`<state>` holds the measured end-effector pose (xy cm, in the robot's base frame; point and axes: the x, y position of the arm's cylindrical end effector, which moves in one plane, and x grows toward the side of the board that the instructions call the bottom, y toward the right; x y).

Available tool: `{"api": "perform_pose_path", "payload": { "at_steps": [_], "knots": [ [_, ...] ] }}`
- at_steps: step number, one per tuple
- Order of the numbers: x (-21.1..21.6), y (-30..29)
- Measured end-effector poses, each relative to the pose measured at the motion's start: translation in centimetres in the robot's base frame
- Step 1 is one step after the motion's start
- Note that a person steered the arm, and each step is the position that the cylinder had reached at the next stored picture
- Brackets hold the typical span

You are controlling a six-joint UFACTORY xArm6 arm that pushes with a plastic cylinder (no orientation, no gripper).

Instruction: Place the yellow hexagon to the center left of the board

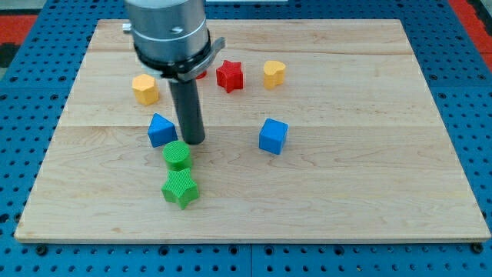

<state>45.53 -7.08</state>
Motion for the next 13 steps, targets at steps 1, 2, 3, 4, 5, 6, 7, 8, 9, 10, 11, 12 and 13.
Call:
{"api": "perform_pose_path", "payload": {
  "at_steps": [1, 2, 3, 4, 5, 6, 7, 8, 9, 10, 11, 12, 13],
  "knots": [
    [-3.6, 1.6],
    [-4.2, 2.1],
    [-4.4, 2.1],
    [-4.8, 1.9],
    [-4.9, 1.1],
    [-5.1, 1.3],
    [-5.1, 1.2],
    [-5.6, -3.3],
    [-8.2, -5.3],
    [-11.0, -5.3],
    [-11.1, -5.3],
    [-11.3, -5.3],
    [-11.7, -5.3]
  ]
}}
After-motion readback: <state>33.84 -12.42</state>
